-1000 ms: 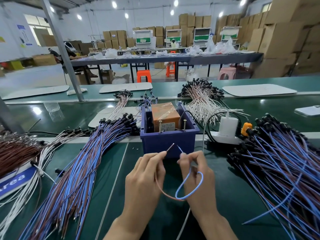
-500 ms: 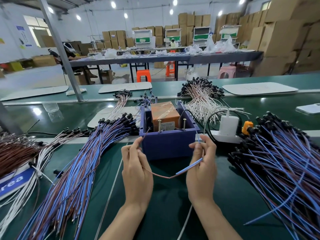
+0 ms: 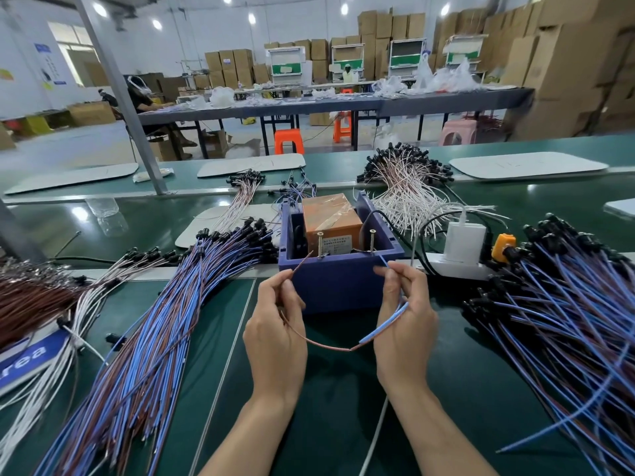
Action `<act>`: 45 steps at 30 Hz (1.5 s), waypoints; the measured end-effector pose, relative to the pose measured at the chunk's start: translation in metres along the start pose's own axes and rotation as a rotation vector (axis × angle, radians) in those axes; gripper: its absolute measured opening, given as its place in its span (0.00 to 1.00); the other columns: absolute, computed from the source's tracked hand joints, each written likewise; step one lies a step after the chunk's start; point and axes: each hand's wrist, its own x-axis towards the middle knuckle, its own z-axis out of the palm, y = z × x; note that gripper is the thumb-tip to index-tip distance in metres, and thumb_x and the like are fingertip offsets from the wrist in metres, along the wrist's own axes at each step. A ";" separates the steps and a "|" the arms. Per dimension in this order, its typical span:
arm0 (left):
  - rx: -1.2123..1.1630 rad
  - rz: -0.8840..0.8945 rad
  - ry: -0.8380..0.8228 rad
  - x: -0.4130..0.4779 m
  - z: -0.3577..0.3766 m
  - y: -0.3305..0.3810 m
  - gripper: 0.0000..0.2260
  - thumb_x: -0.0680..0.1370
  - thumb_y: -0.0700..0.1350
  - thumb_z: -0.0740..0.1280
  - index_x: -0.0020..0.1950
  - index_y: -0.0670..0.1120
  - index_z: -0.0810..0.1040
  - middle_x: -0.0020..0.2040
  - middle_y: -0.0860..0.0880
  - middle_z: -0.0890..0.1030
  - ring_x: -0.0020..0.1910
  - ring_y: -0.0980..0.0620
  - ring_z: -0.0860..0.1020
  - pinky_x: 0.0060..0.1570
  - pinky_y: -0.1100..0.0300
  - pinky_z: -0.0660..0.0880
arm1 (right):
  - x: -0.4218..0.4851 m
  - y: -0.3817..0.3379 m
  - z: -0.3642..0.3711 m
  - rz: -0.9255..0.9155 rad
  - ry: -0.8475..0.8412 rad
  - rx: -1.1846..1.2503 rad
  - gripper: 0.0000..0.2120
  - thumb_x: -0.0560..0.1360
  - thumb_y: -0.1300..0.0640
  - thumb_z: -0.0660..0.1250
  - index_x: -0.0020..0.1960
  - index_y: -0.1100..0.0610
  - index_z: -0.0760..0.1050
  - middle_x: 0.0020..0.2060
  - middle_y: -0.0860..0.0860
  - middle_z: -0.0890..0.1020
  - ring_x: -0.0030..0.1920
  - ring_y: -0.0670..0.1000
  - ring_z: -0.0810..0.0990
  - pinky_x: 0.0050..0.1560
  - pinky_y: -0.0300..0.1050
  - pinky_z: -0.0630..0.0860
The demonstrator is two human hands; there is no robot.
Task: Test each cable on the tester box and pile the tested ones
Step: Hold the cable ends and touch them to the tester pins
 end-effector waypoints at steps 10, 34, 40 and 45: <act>-0.002 0.022 -0.057 -0.002 0.000 0.004 0.08 0.84 0.50 0.59 0.58 0.50 0.74 0.38 0.56 0.80 0.38 0.53 0.80 0.41 0.44 0.77 | 0.000 0.000 0.000 -0.005 -0.011 0.028 0.08 0.84 0.53 0.59 0.58 0.53 0.75 0.50 0.38 0.83 0.51 0.36 0.81 0.48 0.26 0.71; 0.029 0.025 -0.066 -0.002 -0.001 0.005 0.08 0.84 0.50 0.58 0.56 0.50 0.75 0.37 0.55 0.80 0.37 0.53 0.80 0.41 0.48 0.78 | -0.001 -0.001 0.000 0.018 -0.011 0.015 0.07 0.85 0.52 0.59 0.57 0.50 0.75 0.49 0.42 0.85 0.50 0.40 0.83 0.49 0.35 0.76; 0.026 0.044 -0.059 -0.002 0.000 0.001 0.07 0.85 0.50 0.58 0.56 0.51 0.74 0.37 0.57 0.80 0.37 0.54 0.79 0.38 0.50 0.77 | 0.000 -0.001 0.000 0.001 -0.005 0.002 0.06 0.84 0.53 0.60 0.57 0.51 0.75 0.49 0.40 0.84 0.50 0.37 0.82 0.48 0.28 0.73; -0.021 0.024 -0.025 0.000 0.000 -0.002 0.05 0.85 0.50 0.58 0.58 0.54 0.72 0.40 0.57 0.80 0.38 0.54 0.81 0.38 0.60 0.76 | -0.001 0.000 -0.001 0.008 -0.004 0.010 0.06 0.84 0.53 0.60 0.57 0.50 0.75 0.50 0.37 0.83 0.51 0.36 0.80 0.47 0.27 0.72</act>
